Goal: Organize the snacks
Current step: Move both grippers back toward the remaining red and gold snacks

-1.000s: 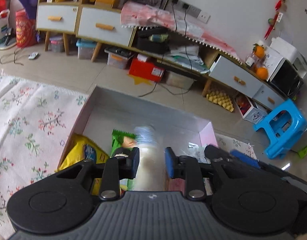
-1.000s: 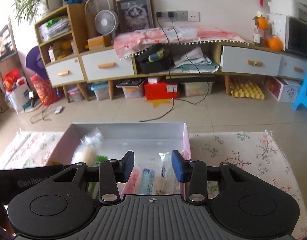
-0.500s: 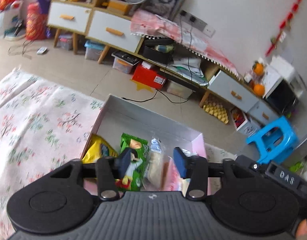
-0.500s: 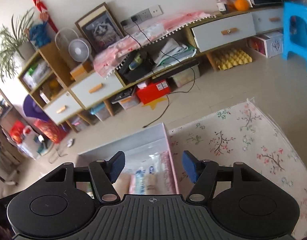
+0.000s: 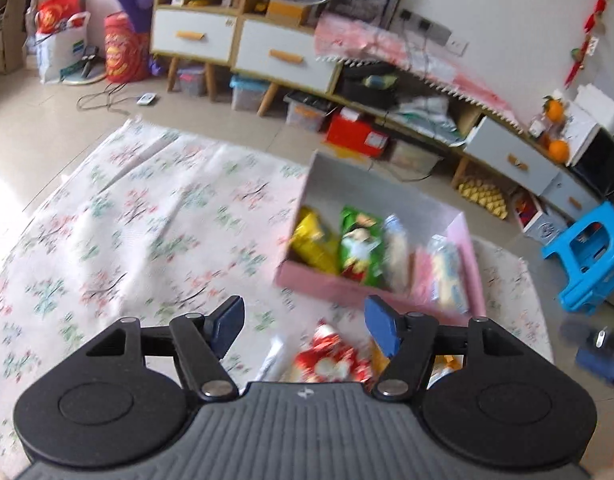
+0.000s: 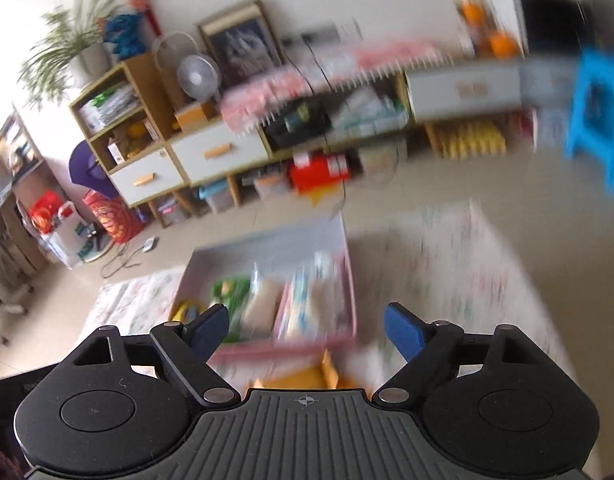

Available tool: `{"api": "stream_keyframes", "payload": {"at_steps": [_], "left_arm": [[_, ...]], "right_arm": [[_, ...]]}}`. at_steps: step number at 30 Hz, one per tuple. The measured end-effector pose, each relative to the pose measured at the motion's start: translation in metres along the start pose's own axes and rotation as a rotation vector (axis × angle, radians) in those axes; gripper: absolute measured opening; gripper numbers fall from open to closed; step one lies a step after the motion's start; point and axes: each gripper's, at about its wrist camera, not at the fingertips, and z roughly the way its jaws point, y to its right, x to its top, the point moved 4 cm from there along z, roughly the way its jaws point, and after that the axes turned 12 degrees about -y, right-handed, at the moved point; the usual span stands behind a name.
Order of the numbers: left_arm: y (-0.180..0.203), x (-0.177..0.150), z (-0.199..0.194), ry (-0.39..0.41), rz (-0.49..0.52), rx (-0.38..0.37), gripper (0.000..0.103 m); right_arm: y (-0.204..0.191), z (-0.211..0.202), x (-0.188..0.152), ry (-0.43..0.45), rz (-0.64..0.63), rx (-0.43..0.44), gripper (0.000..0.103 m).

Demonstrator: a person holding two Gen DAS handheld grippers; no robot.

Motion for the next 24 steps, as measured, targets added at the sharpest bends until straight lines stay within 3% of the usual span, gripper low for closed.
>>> {"api": "stream_keyframes", "payload": {"at_steps": [2,6,13,24], "left_arm": [[-0.002,-0.001,0.001,0.007,0.026,0.027,0.064],[0.001,0.000,0.011,-0.017,0.075,0.056,0.067],[-0.004,-0.005,0.023,-0.075,0.048,0.018,0.069],[-0.003,-0.013,0.027,-0.105,0.054,-0.009,0.068]], "right_arm": [[0.009,0.015,-0.011,-0.102,0.087,-0.019,0.087],[0.009,0.035,-0.017,-0.188,0.132,0.006,0.087],[-0.010,0.029,-0.017,-0.140,0.029,-0.022,0.087],[-0.011,0.036,-0.024,-0.162,-0.037,-0.070,0.087]]}}
